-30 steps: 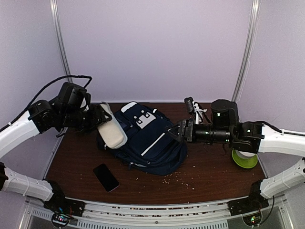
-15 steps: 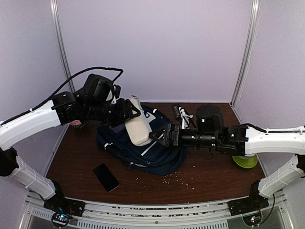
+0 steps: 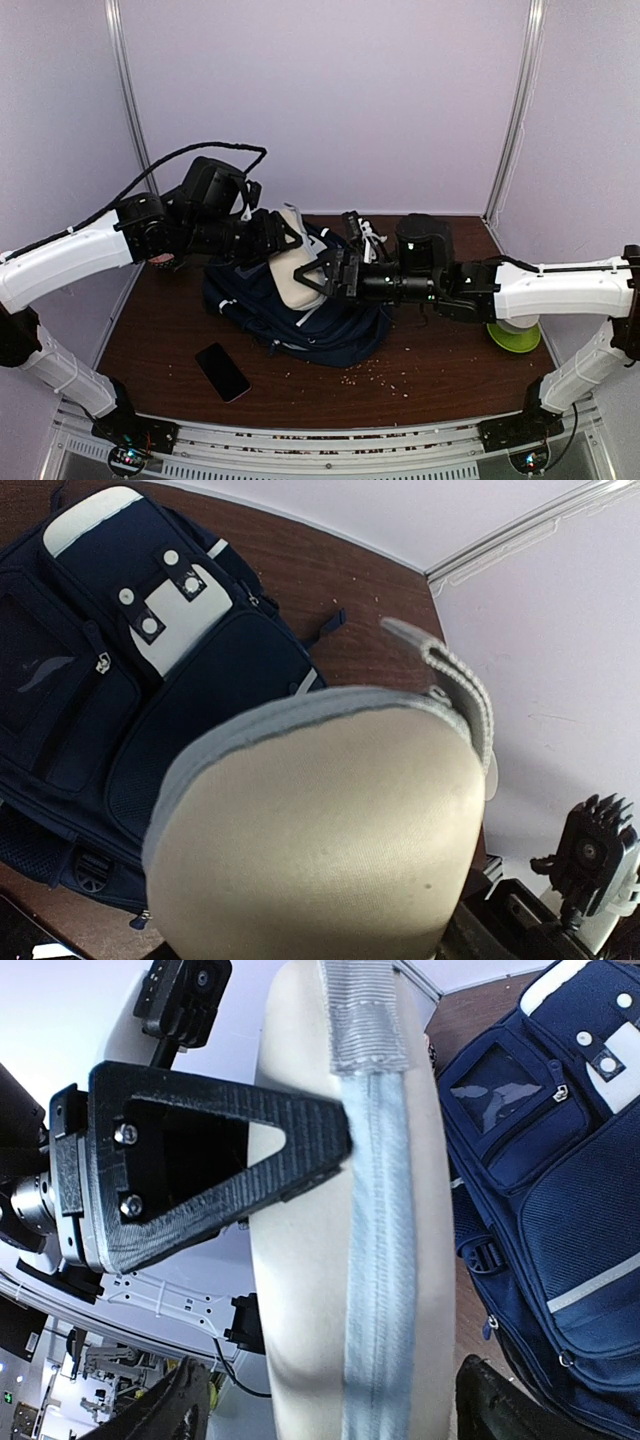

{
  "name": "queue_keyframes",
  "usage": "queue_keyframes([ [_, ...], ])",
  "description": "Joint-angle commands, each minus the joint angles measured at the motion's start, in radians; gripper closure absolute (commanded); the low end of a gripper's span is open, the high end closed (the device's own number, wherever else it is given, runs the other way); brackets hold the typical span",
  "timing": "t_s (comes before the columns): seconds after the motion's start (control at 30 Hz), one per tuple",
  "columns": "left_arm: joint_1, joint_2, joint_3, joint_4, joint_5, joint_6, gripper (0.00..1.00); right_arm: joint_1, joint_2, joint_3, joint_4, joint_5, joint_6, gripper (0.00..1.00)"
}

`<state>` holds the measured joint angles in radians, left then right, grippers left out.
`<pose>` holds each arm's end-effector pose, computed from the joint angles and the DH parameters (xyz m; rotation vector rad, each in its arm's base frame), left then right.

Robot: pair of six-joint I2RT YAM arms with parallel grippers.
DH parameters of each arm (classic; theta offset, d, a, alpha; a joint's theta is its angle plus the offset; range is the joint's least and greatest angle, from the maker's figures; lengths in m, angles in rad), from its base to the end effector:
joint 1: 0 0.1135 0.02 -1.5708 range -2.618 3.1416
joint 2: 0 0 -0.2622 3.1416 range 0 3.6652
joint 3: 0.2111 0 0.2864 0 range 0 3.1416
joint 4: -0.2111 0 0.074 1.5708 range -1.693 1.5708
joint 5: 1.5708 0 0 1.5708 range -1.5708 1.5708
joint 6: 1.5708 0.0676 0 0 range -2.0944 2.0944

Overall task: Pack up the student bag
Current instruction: Pick up the stationery from the center of the board.

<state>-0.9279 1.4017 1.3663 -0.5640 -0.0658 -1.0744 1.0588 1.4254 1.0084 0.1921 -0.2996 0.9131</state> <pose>0.2282 -0.2972 0.3422 -0.2149 2.3651 -1.0134 0.1773 0.3563 0.2835 -0.4073 2.0889 1.5803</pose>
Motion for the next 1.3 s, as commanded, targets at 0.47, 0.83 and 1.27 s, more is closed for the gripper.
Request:
queue_keyframes([
  [0.47,-0.014,-0.014,0.053,0.104,0.022,-0.006,0.30,0.006,0.052,0.069,0.048,-0.076,0.034,0.58],
  [0.83,-0.014,-0.060,0.071,0.131,0.059,0.093,0.02,-0.011,-0.027,0.038,0.015,0.021,0.005,0.63],
  [1.27,-0.016,-0.281,-0.020,0.097,-0.016,0.788,0.02,-0.169,-0.467,-0.198,-0.282,0.281,-0.087,0.62],
])
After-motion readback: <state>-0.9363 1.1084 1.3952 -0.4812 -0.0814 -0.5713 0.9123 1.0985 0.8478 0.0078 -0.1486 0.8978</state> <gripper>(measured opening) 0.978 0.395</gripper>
